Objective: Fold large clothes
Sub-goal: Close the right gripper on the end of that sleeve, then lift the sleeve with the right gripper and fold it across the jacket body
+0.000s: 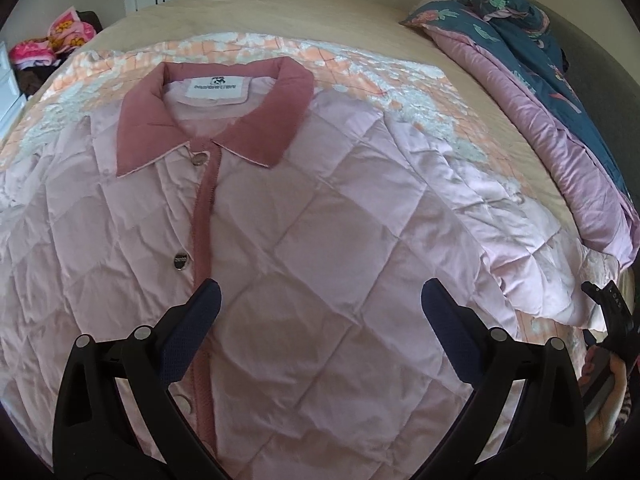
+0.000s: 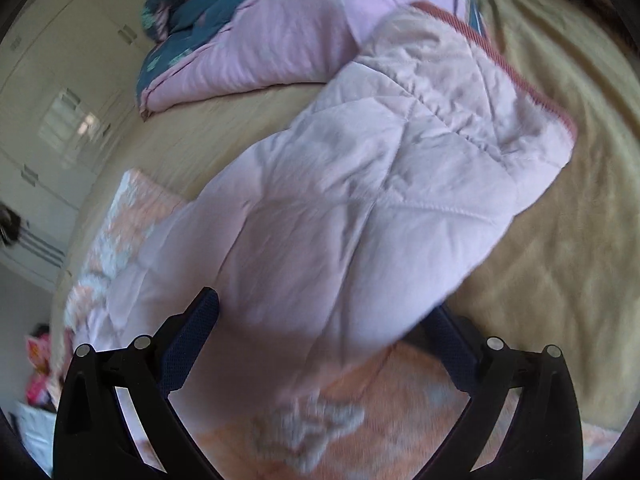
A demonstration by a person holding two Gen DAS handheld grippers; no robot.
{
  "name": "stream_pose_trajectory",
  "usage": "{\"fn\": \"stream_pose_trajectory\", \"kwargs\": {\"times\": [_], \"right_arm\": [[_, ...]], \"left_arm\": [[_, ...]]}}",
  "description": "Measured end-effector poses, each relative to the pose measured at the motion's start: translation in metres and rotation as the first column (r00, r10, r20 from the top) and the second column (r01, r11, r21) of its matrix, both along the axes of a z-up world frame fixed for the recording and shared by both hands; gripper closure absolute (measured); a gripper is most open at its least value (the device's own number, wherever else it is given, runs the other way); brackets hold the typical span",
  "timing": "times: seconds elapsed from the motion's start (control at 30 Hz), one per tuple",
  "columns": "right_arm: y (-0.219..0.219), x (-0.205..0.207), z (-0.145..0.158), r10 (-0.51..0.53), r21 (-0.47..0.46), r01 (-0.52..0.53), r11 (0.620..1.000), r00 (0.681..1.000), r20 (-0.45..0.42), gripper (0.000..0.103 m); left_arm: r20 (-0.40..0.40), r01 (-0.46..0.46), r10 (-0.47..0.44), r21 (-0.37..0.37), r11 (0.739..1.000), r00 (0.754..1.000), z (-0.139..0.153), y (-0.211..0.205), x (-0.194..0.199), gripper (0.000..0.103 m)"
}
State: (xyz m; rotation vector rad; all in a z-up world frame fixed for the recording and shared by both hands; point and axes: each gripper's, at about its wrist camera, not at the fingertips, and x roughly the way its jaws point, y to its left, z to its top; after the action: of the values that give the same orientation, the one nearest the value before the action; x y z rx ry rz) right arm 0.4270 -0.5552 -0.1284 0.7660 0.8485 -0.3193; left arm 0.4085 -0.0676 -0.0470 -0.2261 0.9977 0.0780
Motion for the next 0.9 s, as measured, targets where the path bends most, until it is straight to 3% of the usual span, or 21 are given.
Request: {"fn": "stream_pose_trajectory", "kwargs": {"times": [0.13,0.17,0.2,0.3,0.4,0.6,0.9], "right_arm": [[-0.02,0.003,-0.007,-0.066,0.048,0.062,0.997,0.994,0.089,0.005],[-0.023,0.003,-0.007,-0.084,0.043,0.08,0.996,0.992,0.095,0.013],[-0.024,0.002,-0.006,-0.095,0.021,0.094,0.995,0.991,0.089,0.03],[-0.018,0.004,0.003,-0.054,-0.086,0.062,0.994,0.994,0.1,0.063],[-0.011,-0.002,0.017,-0.014,-0.13,0.032,0.991,0.99,0.143,0.08],[0.019,-0.009,0.068,0.088,-0.265,-0.023,0.964,0.968,0.237,0.085],[0.071,-0.013,0.139,0.242,-0.395,-0.121,0.911,0.93,0.275,0.085]], "left_arm": [[0.008,0.008,-0.008,0.001,1.0,1.0,0.003,0.009,-0.006,0.009],[0.006,0.011,-0.011,0.003,1.0,1.0,0.004,0.012,-0.008,0.009],[0.003,0.013,-0.013,0.004,1.0,1.0,0.005,0.014,-0.01,0.009],[0.007,0.017,-0.017,0.005,1.0,1.0,0.009,0.026,-0.016,0.009],[0.025,0.016,-0.016,0.029,0.999,1.0,0.017,0.036,-0.021,0.009],[0.07,-0.037,0.033,0.064,0.997,0.997,0.039,0.063,-0.033,0.009],[0.106,-0.091,0.089,0.011,0.996,0.99,0.059,0.112,-0.056,0.009]]}}
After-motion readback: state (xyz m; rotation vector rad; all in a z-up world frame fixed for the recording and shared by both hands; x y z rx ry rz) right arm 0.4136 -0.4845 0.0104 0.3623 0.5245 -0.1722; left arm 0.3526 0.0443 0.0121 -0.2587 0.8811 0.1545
